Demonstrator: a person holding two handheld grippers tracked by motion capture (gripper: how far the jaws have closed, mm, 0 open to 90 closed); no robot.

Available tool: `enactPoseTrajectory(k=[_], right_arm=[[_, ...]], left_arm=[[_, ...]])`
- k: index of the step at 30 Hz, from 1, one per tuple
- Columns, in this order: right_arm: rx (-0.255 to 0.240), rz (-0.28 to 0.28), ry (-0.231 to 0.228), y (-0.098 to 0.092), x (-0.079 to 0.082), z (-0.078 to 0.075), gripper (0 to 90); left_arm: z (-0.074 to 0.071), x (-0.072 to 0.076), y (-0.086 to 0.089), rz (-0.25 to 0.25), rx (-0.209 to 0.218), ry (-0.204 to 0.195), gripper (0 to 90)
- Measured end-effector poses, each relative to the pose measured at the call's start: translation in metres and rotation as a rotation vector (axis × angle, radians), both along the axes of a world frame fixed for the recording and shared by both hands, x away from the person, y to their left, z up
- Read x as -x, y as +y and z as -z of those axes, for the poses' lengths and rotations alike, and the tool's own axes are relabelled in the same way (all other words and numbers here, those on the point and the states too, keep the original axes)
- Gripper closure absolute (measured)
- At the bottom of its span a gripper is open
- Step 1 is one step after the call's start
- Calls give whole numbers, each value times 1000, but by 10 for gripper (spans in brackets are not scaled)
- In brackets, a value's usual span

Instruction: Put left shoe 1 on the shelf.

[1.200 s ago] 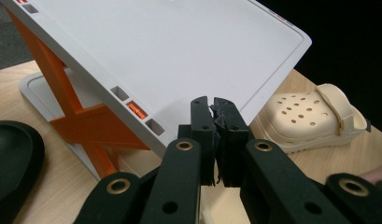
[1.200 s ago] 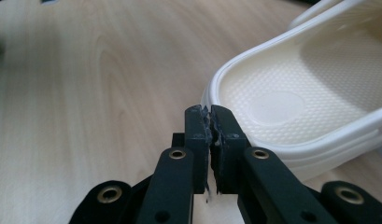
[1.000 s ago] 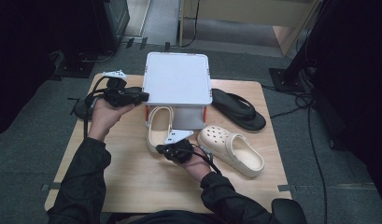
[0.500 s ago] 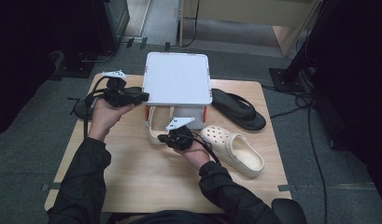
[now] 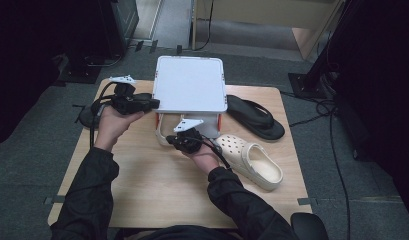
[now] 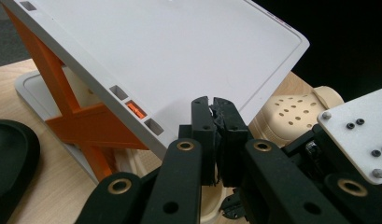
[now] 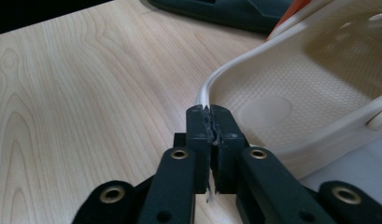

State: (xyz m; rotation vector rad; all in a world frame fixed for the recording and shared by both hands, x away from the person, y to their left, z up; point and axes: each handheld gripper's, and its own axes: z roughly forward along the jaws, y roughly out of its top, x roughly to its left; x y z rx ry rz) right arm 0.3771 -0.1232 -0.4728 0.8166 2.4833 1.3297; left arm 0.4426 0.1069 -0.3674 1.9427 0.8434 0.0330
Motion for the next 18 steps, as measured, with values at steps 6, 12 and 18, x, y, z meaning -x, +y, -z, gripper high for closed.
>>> enactPoseTrajectory(k=[6,12,18], right_arm=[[-36,-30,88,-3,4,-2,752],[-17,-67,88,-21,20,-14,710],[-31,-61,96,-40,28,-21,674]], left_arm=[[-1,0,0,1,4,1,843],[-3,2,-3,-8,8,13,742],[-6,6,-6,-1,7,16,674]])
